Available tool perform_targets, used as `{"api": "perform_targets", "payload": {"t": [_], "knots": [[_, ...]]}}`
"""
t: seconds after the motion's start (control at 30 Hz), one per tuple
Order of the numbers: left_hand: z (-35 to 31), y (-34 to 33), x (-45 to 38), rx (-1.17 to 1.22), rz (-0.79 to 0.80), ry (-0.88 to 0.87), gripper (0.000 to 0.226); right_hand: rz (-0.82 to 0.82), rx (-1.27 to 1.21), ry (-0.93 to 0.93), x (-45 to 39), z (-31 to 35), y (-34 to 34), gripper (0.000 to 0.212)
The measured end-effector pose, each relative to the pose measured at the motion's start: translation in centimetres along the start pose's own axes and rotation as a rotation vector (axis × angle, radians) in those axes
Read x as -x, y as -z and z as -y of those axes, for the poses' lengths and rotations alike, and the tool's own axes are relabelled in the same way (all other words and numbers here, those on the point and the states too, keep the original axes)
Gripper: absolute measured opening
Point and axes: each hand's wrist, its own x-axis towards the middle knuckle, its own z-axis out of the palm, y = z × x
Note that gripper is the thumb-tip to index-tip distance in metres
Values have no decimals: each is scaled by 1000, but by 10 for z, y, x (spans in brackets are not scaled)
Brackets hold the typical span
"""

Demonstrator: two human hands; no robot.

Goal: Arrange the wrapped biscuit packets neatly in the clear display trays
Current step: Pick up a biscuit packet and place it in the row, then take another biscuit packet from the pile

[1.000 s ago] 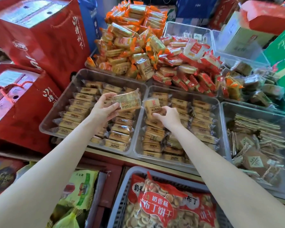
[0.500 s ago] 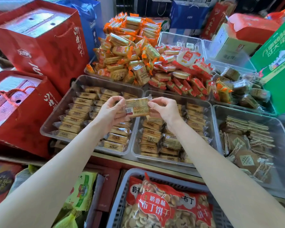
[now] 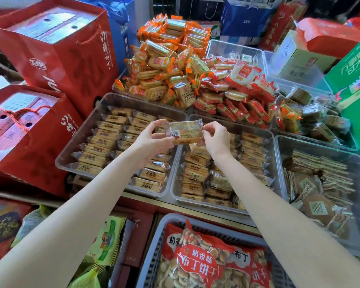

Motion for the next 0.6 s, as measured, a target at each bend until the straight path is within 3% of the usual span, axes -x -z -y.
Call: {"api": "perform_targets", "payload": {"t": [0.13, 0.23, 0.33, 0.4, 0.43, 0.5, 0.6], "knots": [[4, 9, -6, -231, -8, -1, 63, 19, 15, 32, -1, -3, -4, 8], [3, 15, -9, -458, 40, -15, 74, 111, -44, -61, -8, -4, -6, 7], [8, 20, -11, -541, 7, -21, 73, 222, -95, -100, -16, -3, -8, 7], [16, 30, -14, -517, -110, -10, 67, 195, -28, -46, -22, -2, -8, 10], [20, 36, -16, -493, -177, 9, 67, 197, 75, 2, -25, -3, -7, 14], [29, 48, -20, -491, -269, 54, 70, 350, 288, 79, -28, -11, -4, 33], [37, 52, -24, -575, -249, 80, 70, 581, 380, 89, -29, -25, 0, 69]]}}
